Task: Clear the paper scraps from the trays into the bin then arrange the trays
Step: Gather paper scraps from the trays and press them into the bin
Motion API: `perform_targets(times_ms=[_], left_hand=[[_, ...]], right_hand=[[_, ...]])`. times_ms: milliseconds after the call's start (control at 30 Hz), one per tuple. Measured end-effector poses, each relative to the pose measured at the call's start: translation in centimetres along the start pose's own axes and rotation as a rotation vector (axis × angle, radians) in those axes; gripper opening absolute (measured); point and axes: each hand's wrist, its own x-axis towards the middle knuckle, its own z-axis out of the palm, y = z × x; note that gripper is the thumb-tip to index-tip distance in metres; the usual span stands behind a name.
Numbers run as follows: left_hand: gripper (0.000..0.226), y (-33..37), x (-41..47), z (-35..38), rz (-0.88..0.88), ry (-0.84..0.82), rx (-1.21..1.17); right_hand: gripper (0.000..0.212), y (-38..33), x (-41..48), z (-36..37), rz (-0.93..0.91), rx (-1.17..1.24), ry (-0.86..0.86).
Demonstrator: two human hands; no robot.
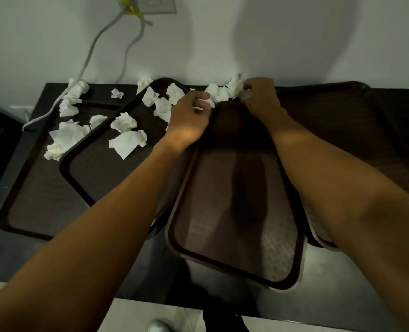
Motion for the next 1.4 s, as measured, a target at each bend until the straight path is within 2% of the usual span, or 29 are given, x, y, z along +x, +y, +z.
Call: perform_targets(times_ms=[67,167,333,567,800,967,1100,1400], left_hand=[[0.023,0.1,0.1,0.2,0.000,0.007,0.001],[0.022,0.4,0.3,0.3,0.002,0.022,-0.002],[0.021,1.0,1.3,0.4,0.032,0.030,-0.018],[0.024,1.9,4.1,2.2,0.162,-0.019,0.023],[0.038,2.6,8.6,5.7,0.300,-0.192,0.334],[0.049,3.5,10.4,8.2,0.378,-0.365,0.657],[0.051,3.7,11.5,10.2,0.405,-0.408,0.842],[0.043,3.6,11.4,11.5,0.330,-0.318,0.621]], right_hand=[[0.025,0.7,0.4,0.3,0.025,0.009,0.025],[0.023,0.8,0.1,-0.1,0.077,0.025,0.106],[0.028,-1.5,-3.4,-3.4,-0.007,-0.034,0.180],[0.025,-0.9,-6.0,-4.7,-0.021,0.168,0.309],[0.027,1.1,-8.0,-5.9,0.047,0.186,0.357],[0.031,2.6,-9.2,-6.0,0.119,0.250,0.311],[0.032,2.4,-10.5,-6.3,0.131,0.235,0.303],[0.034,1.8,-11.7,-7.0,0.151,0.291,0.316]])
